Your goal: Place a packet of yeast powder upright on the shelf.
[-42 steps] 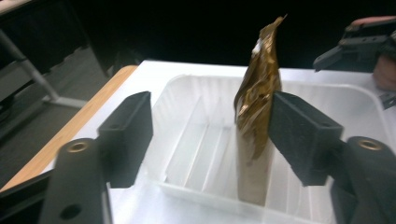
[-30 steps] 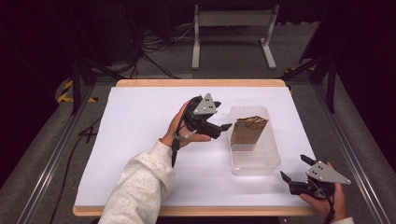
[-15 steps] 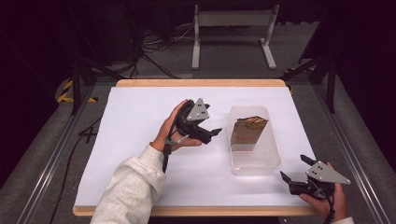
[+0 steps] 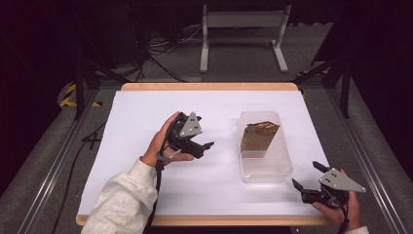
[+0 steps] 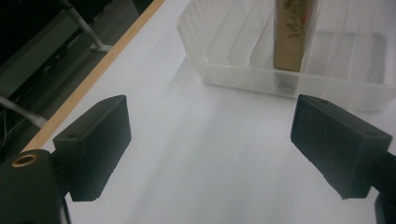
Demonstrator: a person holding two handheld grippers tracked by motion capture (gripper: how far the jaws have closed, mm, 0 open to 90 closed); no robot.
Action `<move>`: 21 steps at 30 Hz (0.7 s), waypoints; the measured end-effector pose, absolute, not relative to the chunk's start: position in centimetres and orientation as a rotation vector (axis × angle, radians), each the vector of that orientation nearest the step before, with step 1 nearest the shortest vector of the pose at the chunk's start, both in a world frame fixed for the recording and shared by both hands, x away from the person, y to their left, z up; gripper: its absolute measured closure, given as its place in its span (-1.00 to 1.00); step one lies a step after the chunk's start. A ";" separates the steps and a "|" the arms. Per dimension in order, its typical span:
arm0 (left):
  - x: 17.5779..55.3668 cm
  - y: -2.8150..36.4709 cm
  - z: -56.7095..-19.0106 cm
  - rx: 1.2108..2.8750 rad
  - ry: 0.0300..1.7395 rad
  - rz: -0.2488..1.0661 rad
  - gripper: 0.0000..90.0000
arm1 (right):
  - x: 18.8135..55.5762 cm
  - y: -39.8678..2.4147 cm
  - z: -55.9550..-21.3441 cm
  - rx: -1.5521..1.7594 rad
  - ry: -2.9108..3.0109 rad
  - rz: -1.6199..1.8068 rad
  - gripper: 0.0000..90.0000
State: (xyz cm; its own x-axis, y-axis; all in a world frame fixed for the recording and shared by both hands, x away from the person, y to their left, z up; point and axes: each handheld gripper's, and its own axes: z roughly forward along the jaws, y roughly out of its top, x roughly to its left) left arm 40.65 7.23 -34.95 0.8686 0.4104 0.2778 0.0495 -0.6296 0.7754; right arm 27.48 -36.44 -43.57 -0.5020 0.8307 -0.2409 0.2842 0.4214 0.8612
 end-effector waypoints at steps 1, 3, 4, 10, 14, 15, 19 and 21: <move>40.6 7.6 -35.1 2.209 0.332 0.556 -0.72 | 27.5 -36.4 -43.6 0.939 2.000 1.035 -0.77; 40.3 8.1 -35.4 2.221 0.337 0.584 -0.72 | 27.5 -36.4 -43.6 0.935 2.001 1.032 -0.77; 40.2 8.4 -35.5 2.226 0.337 0.582 -0.72 | 27.5 -36.4 -43.5 0.935 2.001 1.031 -0.77; 39.5 9.9 -36.2 2.248 0.363 0.610 -0.73 | 27.5 -36.4 -43.6 0.934 2.002 1.031 -0.77; 39.1 11.2 -36.8 2.248 0.399 0.648 -0.72 | 27.5 -36.4 -43.5 0.936 2.002 1.032 -0.78; 39.0 11.6 -37.0 2.246 0.408 0.655 -0.72 | 27.5 -36.4 -43.5 0.936 2.002 1.030 -0.77; 38.6 12.8 -37.7 2.257 0.442 0.664 -0.72 | 27.5 -36.4 -43.5 0.934 2.001 1.033 -0.78; 38.4 13.6 -38.0 2.261 0.454 0.672 -0.72 | 27.6 -36.4 -43.5 0.935 2.000 1.033 -0.78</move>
